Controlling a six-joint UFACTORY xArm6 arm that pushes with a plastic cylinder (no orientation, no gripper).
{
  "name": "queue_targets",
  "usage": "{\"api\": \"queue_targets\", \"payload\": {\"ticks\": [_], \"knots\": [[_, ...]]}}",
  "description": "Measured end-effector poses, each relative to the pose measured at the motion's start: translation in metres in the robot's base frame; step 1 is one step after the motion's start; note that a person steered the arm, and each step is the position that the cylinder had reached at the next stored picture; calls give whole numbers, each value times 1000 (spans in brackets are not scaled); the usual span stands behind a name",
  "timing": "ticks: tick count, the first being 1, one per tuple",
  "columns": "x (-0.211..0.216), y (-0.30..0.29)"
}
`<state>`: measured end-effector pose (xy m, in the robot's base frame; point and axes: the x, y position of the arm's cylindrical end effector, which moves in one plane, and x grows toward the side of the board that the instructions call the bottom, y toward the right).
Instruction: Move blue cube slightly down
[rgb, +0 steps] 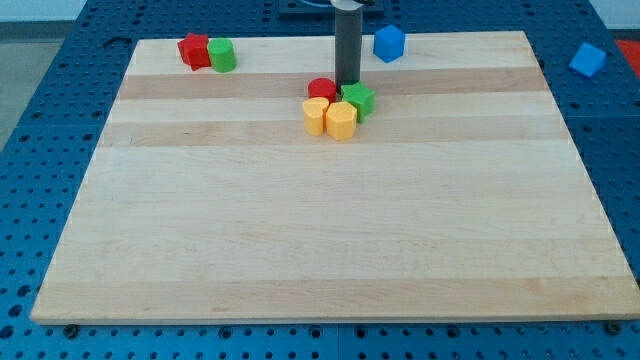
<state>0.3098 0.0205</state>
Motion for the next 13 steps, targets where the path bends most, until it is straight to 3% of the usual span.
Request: {"api": "queue_targets", "payload": {"ticks": [1, 3, 4, 6, 7, 9, 13], "knots": [[-41, 22], [-88, -44], [-117, -2], [-111, 95], [-102, 116], [-90, 76], [-71, 74]]}}
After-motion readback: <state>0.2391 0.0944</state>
